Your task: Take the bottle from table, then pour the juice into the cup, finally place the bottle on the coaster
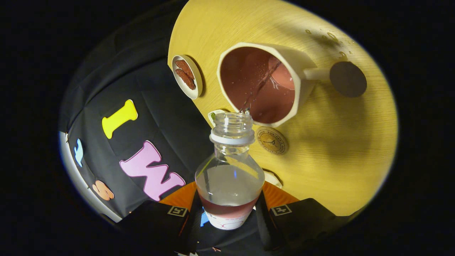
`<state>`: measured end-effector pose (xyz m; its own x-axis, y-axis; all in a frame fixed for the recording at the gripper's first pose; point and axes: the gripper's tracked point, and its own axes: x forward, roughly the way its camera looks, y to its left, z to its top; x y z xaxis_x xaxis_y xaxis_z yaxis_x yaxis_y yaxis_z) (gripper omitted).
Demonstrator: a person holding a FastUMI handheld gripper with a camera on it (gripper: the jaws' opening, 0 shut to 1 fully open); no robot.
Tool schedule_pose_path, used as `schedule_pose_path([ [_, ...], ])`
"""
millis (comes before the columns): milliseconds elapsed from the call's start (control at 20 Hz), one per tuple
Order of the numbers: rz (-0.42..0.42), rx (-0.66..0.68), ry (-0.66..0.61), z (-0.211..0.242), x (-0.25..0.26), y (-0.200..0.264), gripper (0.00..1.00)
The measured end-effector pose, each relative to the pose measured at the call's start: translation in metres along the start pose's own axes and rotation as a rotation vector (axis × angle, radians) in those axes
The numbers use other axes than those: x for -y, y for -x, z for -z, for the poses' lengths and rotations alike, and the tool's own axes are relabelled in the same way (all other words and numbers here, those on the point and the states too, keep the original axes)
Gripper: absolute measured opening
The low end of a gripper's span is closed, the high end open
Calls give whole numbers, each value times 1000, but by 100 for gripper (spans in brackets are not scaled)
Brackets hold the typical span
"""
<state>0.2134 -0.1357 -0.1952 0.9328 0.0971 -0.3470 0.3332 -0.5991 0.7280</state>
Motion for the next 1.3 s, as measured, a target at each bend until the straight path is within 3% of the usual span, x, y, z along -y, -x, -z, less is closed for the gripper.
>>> schedule_pose_path([
  [700,-80,-1,-204,-4,-21,7,70],
  [900,-156,7,-316,-8,-40,12,70],
  [1300,-210,6,-407,-13,-56,16,70],
])
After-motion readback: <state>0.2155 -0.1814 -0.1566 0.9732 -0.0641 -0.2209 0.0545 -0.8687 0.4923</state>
